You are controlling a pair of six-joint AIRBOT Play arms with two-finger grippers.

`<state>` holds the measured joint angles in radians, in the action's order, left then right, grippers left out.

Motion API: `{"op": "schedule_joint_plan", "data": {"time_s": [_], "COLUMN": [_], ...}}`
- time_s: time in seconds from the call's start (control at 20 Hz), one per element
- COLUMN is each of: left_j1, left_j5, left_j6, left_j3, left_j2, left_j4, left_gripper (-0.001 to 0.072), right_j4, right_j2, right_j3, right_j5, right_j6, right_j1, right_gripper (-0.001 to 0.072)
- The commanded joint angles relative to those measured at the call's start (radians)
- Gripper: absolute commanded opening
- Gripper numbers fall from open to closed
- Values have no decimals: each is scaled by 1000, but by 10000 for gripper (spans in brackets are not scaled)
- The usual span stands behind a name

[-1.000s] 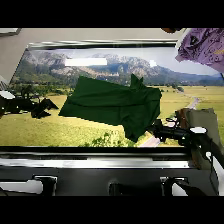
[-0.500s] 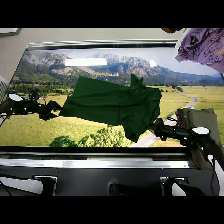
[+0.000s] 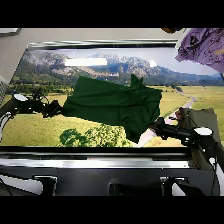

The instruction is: Fold the clothes and pants, and hang the long-sleeved shirts on hangers.

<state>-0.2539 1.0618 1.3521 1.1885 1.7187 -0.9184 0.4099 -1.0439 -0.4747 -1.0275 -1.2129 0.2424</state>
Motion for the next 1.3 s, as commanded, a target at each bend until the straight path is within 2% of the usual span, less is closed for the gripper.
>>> {"op": "schedule_joint_plan", "data": {"time_s": [0.0, 0.05, 0.2, 0.3, 0.45, 0.65, 0.8, 0.95, 1.1, 1.25], "left_j1": [17, 22, 27, 28, 30, 23, 24, 24, 24, 24], "left_j5": [6, 6, 18, 6, -59, -76, -81, -81, -11, 44], "left_j6": [-1, -3, -3, -3, 24, 43, 126, 230, 306, 388], "left_j3": [0, 2, 52, 119, 249, 509, 691, 728, 727, 726], "left_j2": [10, 8, -20, -81, -209, -366, -526, -726, -905, -993], "left_j4": [8, 8, 11, 11, 10, 6, -109, -240, -387, -513], "left_gripper": [62, 16, 14, 13, 13, 13, 13, 13, 13, 13], "right_j4": [-6, -10, 28, 60, 131, 138, 220, 369, 513, 579], "right_j2": [19, 29, 38, 37, 3, -37, -25, 39, 157, 243], "right_j3": [-2, -2, -84, -208, -468, -888, -1226, -1467, -1556, -1556], "right_j5": [1, 1, -33, 10, 34, 8, -39, -90, -77, -69], "right_j6": [-9, -11, 22, 18, -23, -31, -79, -129, -208, -251], "right_j1": [-1, -2, -3, -3, -3, -3, -3, -3, -3, -3], "right_gripper": [34, 33, 32, 32, 32, 32, 32, 32, 32, 32]}}
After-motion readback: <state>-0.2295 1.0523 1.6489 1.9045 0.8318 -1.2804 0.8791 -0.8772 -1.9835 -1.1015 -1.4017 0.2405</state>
